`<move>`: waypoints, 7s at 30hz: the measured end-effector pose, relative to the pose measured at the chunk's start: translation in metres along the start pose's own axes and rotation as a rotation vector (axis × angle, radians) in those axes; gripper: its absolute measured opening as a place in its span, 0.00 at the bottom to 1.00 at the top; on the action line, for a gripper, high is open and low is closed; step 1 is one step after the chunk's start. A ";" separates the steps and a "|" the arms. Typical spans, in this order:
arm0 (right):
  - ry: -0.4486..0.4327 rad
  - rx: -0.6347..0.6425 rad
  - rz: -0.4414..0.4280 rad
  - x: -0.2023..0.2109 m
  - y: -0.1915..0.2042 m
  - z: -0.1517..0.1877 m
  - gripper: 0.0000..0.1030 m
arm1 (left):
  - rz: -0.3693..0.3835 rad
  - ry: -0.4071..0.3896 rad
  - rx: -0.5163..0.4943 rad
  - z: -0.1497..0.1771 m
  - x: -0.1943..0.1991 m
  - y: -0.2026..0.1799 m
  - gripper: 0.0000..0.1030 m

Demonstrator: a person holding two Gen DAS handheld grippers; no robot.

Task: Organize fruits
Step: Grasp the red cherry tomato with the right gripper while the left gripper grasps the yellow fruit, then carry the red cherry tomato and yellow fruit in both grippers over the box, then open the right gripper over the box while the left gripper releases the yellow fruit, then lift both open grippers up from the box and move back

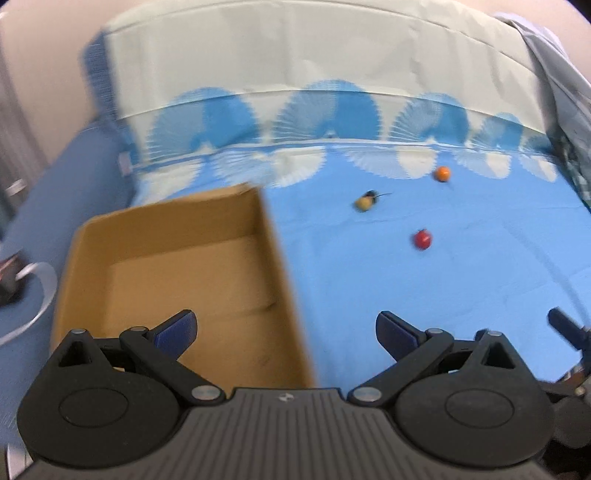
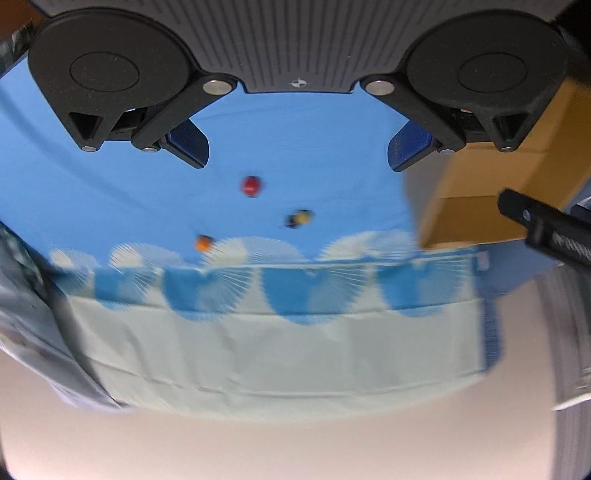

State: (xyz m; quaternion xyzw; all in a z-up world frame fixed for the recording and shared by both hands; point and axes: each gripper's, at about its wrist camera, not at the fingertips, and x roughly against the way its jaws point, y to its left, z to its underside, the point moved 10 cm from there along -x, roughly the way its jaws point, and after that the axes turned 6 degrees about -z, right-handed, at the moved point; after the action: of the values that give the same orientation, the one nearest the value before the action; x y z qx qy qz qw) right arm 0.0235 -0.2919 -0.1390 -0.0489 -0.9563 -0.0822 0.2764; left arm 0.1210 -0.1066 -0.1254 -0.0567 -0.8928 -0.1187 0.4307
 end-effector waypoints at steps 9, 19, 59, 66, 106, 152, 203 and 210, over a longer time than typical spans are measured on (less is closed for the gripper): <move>0.138 -0.061 0.123 -0.173 -0.073 0.012 0.99 | 0.105 0.095 -0.089 -0.097 -0.169 -0.107 1.00; 0.184 -0.044 0.144 -0.298 -0.088 0.028 0.99 | 0.099 0.211 -0.071 -0.129 -0.329 -0.147 1.00; 0.029 -0.200 0.162 -0.203 -0.112 -0.009 0.30 | 0.140 0.010 -0.097 -0.082 -0.140 -0.111 0.31; -0.006 -0.125 0.066 -0.085 -0.066 -0.010 0.30 | 0.163 -0.033 -0.060 -0.043 -0.047 -0.078 0.31; 0.106 0.330 -0.361 0.103 0.202 0.027 0.30 | -0.088 -0.015 0.242 0.151 0.079 0.171 0.31; 0.191 0.326 -0.364 0.009 0.225 0.024 0.30 | -0.074 0.083 0.244 0.117 -0.003 0.185 0.31; 0.036 0.358 -0.390 0.140 0.212 0.022 0.99 | -0.278 -0.086 0.195 0.178 0.109 0.162 1.00; 0.000 0.349 -0.395 0.156 0.209 0.018 0.99 | -0.290 -0.117 0.202 0.179 0.127 0.163 1.00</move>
State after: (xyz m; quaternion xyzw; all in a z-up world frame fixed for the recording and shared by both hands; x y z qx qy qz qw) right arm -0.0879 -0.0757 -0.0430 0.1873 -0.9470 0.0319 0.2590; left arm -0.0606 0.0971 -0.1069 0.1094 -0.9225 -0.0856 0.3601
